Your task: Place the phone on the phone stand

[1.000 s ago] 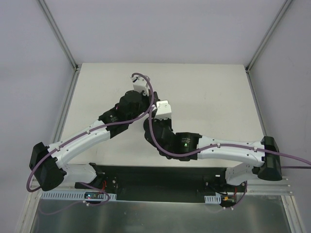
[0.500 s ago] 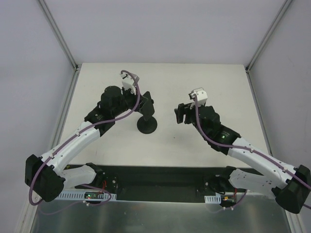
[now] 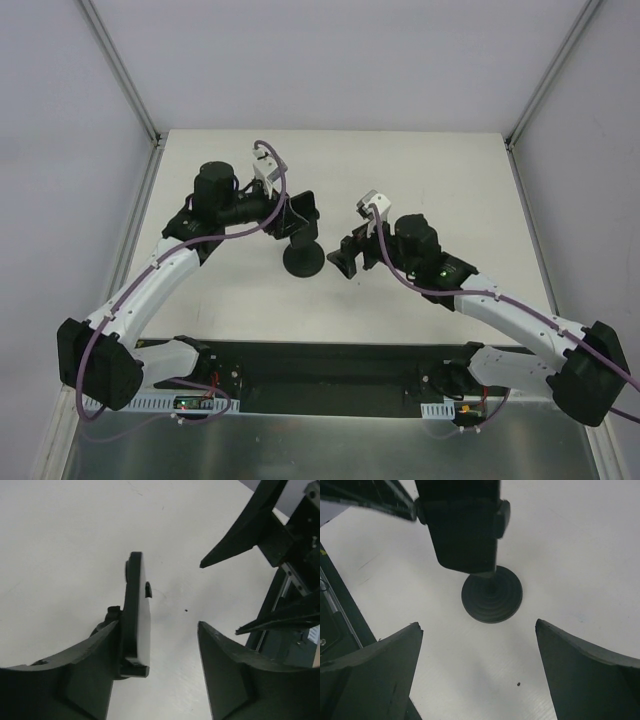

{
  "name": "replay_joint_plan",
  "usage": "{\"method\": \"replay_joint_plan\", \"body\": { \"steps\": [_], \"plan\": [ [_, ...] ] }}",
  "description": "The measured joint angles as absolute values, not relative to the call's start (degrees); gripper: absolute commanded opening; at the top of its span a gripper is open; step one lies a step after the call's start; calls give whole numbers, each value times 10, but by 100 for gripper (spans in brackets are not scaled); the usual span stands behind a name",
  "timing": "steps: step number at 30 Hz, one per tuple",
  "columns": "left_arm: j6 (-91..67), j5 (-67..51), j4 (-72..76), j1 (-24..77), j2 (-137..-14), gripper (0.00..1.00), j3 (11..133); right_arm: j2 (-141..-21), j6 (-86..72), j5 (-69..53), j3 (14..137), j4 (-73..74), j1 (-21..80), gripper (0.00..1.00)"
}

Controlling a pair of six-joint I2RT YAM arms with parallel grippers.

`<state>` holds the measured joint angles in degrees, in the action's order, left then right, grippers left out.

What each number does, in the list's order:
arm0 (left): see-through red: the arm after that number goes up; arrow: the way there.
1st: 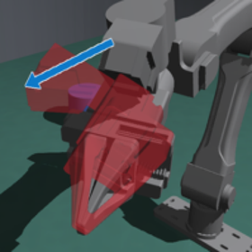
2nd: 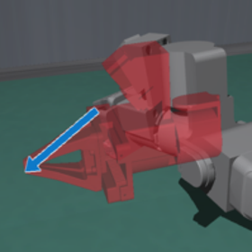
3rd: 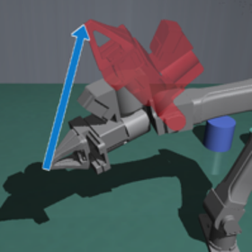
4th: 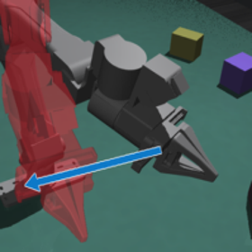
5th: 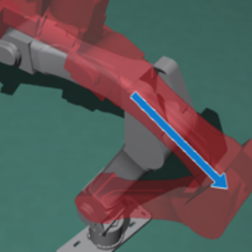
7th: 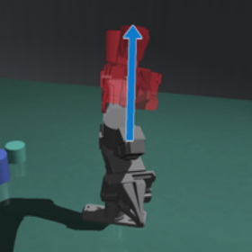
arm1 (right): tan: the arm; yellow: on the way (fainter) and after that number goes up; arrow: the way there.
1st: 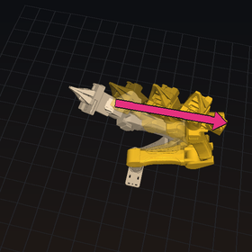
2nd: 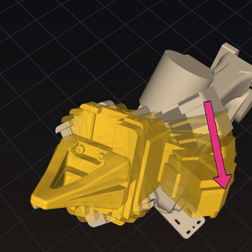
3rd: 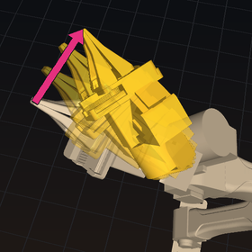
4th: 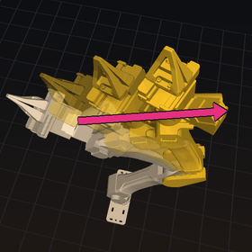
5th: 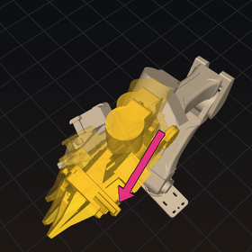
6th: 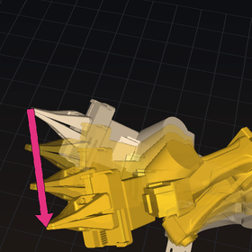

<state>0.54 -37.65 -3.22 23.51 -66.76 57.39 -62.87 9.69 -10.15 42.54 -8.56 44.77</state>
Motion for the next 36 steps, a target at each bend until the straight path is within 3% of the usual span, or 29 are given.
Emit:
{"method": "replay_joint_plan", "body": {
  "steps": [8,15,19,31,32,35,36],
  "plan": [
    [-70,-399,-71,201,-658,99,606,-674,97,54,524,-66,550,97],
    [-116,-259,-76,157,-562,99,659,-755,95,149,638,-29,584,97],
    [-129,-208,-57,141,-525,99,642,-796,95,174,686,-11,588,97],
    [-165,-208,-49,96,-482,99,568,-911,90,220,783,30,600,99],
    [-166,-208,-48,96,-476,99,568,-916,87,231,788,33,602,98],
    [-168,-207,-45,96,-469,99,568,-928,81,268,799,40,607,81],
    [-168,-207,-44,96,-469,99,568,-932,78,281,802,41,609,66]
  ]
}}
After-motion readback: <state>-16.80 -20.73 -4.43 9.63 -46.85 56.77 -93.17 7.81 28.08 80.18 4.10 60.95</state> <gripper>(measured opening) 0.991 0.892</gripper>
